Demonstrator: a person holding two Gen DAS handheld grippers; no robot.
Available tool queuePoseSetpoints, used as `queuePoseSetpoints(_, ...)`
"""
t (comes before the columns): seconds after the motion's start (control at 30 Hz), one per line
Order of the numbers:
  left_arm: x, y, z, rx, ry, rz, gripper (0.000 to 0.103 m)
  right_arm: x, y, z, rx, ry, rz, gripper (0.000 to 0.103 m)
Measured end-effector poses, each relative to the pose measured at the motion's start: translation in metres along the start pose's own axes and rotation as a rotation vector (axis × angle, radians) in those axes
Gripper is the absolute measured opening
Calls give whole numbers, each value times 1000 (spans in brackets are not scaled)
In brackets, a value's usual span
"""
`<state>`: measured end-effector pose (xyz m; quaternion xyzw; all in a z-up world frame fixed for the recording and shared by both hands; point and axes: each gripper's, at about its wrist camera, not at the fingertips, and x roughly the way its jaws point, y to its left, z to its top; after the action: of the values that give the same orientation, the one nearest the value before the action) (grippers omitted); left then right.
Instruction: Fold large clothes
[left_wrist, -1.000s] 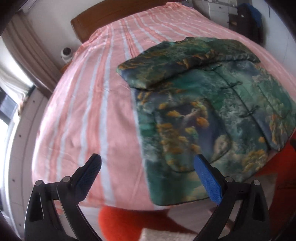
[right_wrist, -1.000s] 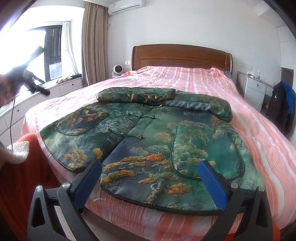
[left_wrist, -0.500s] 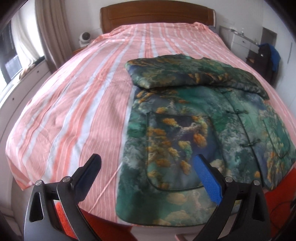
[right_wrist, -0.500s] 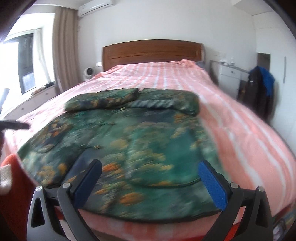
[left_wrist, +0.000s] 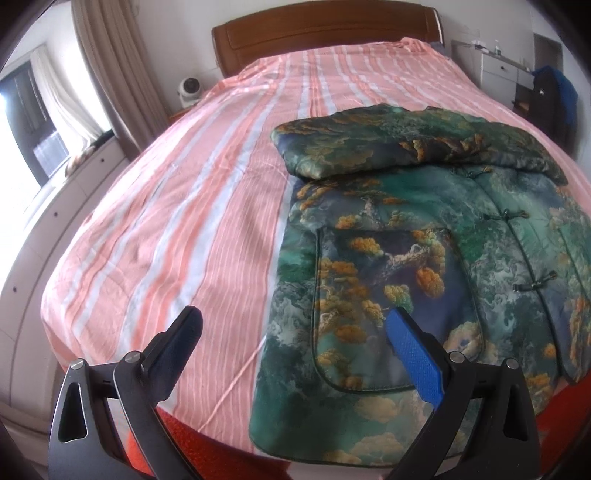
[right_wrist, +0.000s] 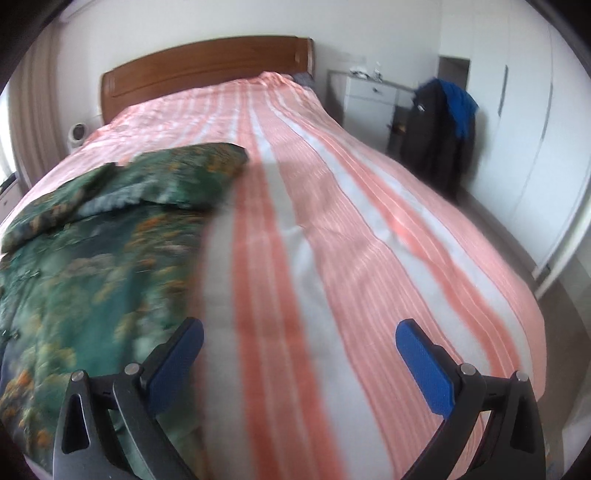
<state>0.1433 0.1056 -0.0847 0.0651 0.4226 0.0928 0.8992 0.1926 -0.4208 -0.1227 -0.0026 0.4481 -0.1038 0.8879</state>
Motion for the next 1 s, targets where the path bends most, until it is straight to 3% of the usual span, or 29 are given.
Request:
queuePoseSetpoints(0.2,1,-1,2,-5,4,13,100,42,-22,17,18,60,-82,103)
queuePoseSetpoints(0.33,4,3,-2,-35,20,7,100,86,-30,35,-18,154,-161,103)
queuePoseSetpoints(0.5,4,15,-7,-80,37,4,100,117,-56,53,96,168,-267,103)
queuePoseSetpoints(0.57,7,18,-8,-92,59,12,100,133,-64,50,124,206,-248,103)
queuePoseSetpoints(0.73,15,22,-8,-119,113,28,100,126,-64,44,121,154,-267,103)
queuePoseSetpoints(1.0,13,37,-1,-210,104,47,100,129,-62,44,127,167,-256,103)
